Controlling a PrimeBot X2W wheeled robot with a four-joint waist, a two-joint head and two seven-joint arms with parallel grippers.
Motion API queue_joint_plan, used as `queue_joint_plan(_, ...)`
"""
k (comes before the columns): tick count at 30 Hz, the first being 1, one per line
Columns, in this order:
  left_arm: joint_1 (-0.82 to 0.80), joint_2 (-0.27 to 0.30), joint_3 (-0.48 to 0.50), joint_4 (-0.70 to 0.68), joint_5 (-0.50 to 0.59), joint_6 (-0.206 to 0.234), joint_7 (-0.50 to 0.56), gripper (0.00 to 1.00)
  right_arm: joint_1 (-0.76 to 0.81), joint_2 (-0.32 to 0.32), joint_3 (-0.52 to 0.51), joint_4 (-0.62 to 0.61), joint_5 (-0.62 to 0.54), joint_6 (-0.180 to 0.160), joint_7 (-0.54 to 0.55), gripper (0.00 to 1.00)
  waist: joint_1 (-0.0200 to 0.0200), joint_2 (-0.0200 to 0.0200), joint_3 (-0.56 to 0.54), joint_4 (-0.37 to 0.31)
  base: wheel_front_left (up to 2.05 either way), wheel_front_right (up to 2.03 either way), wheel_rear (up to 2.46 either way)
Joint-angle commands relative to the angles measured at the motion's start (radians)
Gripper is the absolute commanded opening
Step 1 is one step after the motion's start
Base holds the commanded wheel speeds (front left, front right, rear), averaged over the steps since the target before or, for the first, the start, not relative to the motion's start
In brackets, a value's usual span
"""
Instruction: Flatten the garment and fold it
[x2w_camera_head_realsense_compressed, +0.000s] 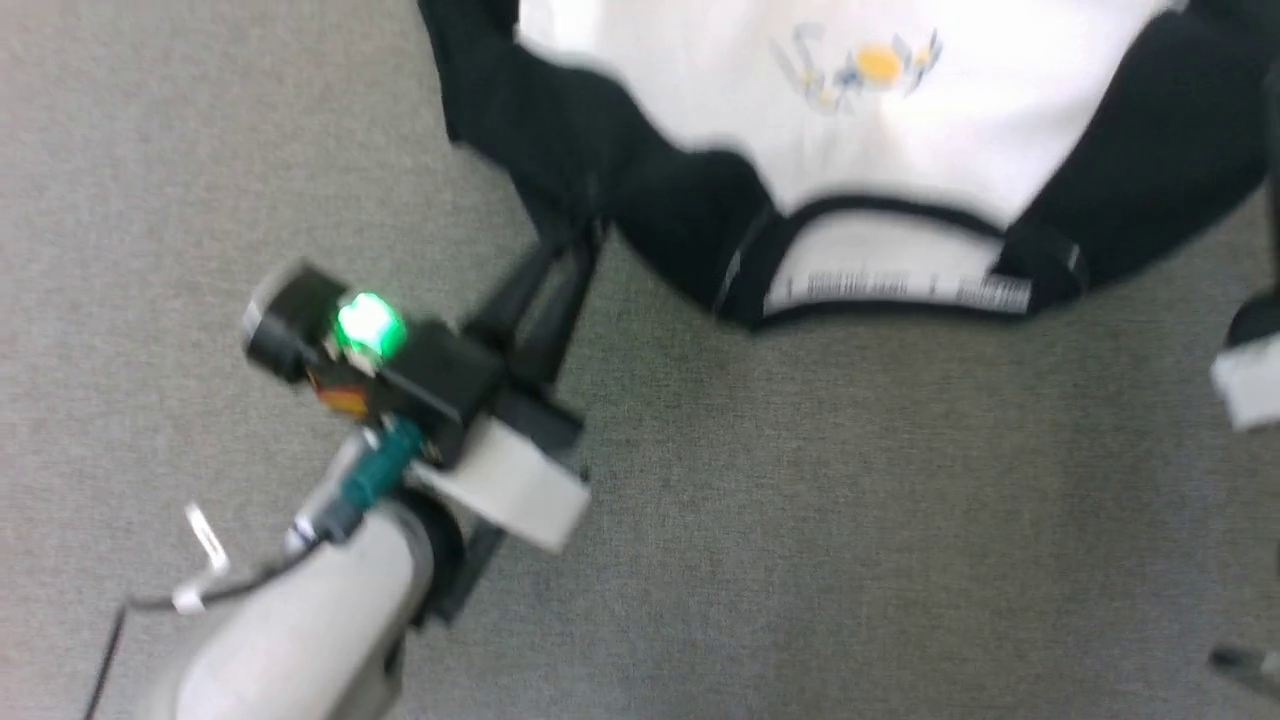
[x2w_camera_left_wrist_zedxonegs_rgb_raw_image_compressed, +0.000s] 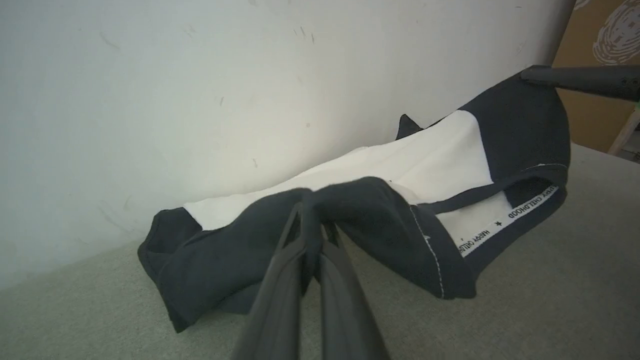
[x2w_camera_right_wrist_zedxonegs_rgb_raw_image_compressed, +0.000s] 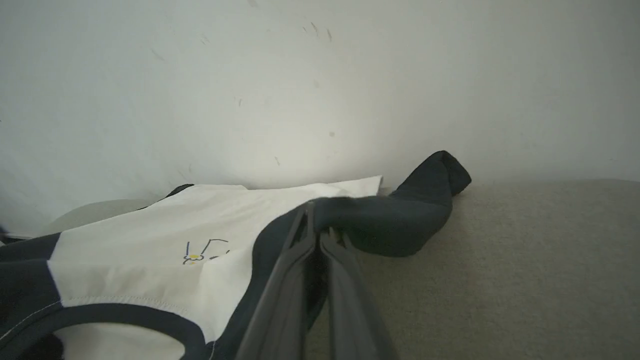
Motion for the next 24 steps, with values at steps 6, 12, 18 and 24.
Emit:
queue_joint_plan(6, 0.180, 0.017, -0.045, 0.004, -0.030, 0.033, -0.009, 0.00, 0.185, 0.074, -0.027, -0.038, -0.001, -0.001, -0.011, 0.00, 0.0003, 0.0000, -0.096, -0.008, 0.00, 0.00, 0.00)
queue_joint_plan(12, 0.288, 0.014, -0.094, 0.051, -0.058, 0.036, -0.013, 0.00, 0.302, 0.102, -0.052, -0.050, -0.013, -0.001, 0.004, 0.00, 0.0003, 0.0000, -0.133, 0.000, 0.00, 0.00, 0.00)
queue_joint_plan(18, 0.352, 0.011, -0.121, 0.072, -0.099, 0.028, -0.003, 0.00, 0.403, 0.114, -0.071, -0.057, -0.014, -0.001, 0.049, 0.00, 0.0003, 0.0000, -0.157, 0.009, 0.00, 0.00, 0.00)
queue_joint_plan(24, 0.393, 0.038, -0.133, 0.075, -0.125, 0.018, 0.020, 0.00, 0.471, 0.124, -0.088, -0.064, -0.011, -0.001, 0.091, 0.00, 0.0003, 0.0000, -0.173, 0.006, 0.00, 0.00, 0.00)
